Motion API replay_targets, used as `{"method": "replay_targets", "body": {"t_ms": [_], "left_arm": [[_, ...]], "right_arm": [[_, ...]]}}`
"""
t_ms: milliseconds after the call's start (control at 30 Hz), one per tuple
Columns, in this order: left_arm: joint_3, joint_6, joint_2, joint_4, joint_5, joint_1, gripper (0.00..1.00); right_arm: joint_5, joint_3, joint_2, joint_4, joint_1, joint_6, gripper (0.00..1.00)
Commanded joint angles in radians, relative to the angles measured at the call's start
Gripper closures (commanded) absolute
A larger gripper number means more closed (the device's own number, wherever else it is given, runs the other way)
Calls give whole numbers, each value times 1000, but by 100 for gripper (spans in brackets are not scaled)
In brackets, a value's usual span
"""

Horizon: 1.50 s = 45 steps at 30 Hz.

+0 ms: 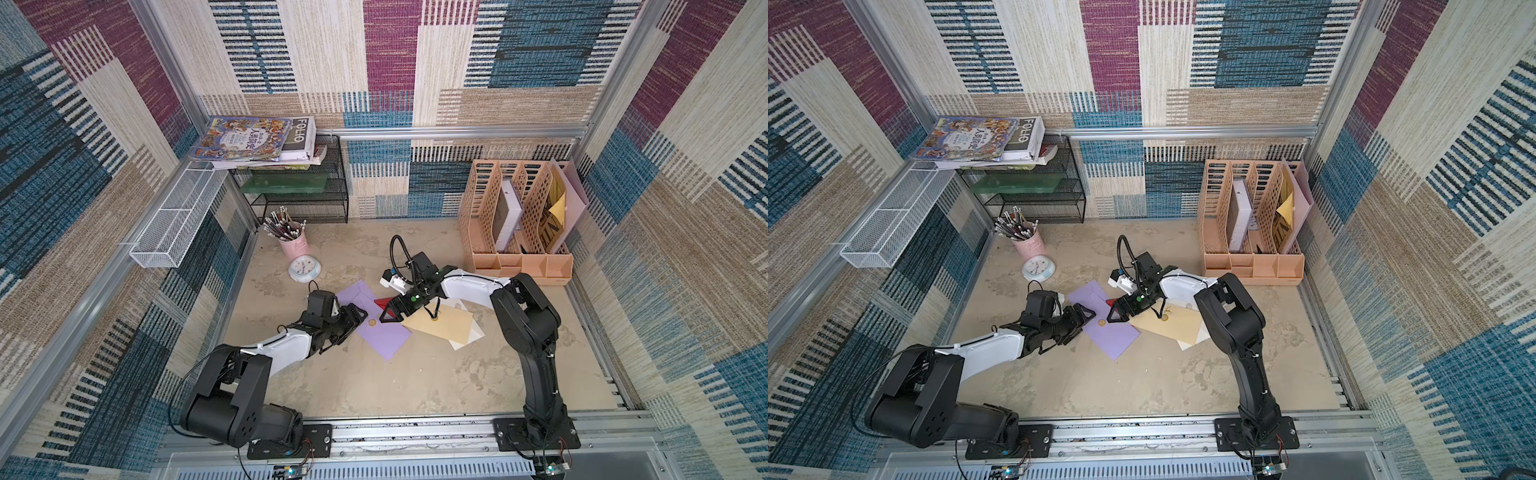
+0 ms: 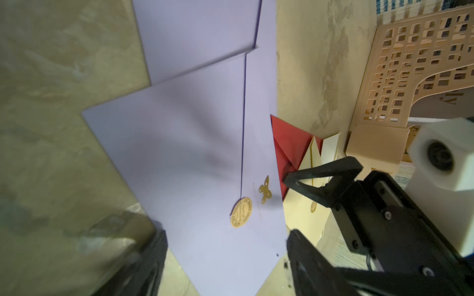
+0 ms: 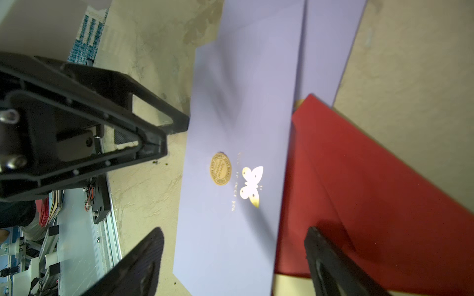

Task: Open the envelope
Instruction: Pick up the envelope from the envelope.

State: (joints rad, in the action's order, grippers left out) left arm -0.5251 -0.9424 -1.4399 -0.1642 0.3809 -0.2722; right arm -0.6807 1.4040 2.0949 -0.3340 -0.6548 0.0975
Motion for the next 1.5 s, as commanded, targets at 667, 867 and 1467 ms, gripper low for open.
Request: {"method": "replay_targets", "body": {"t_ms": [667,867,1467], "left_arm": [[2,7,-63,35,0,1,24],[3,9,-48,46,-10,1,24],[46,141,297,69,-101,7,21]], "right_arm": [[-118,33,31,2,-11,55,37],[-142,45,40,-13,-10,47,62],[-230,63,35,-1,-1,52,100]]}}
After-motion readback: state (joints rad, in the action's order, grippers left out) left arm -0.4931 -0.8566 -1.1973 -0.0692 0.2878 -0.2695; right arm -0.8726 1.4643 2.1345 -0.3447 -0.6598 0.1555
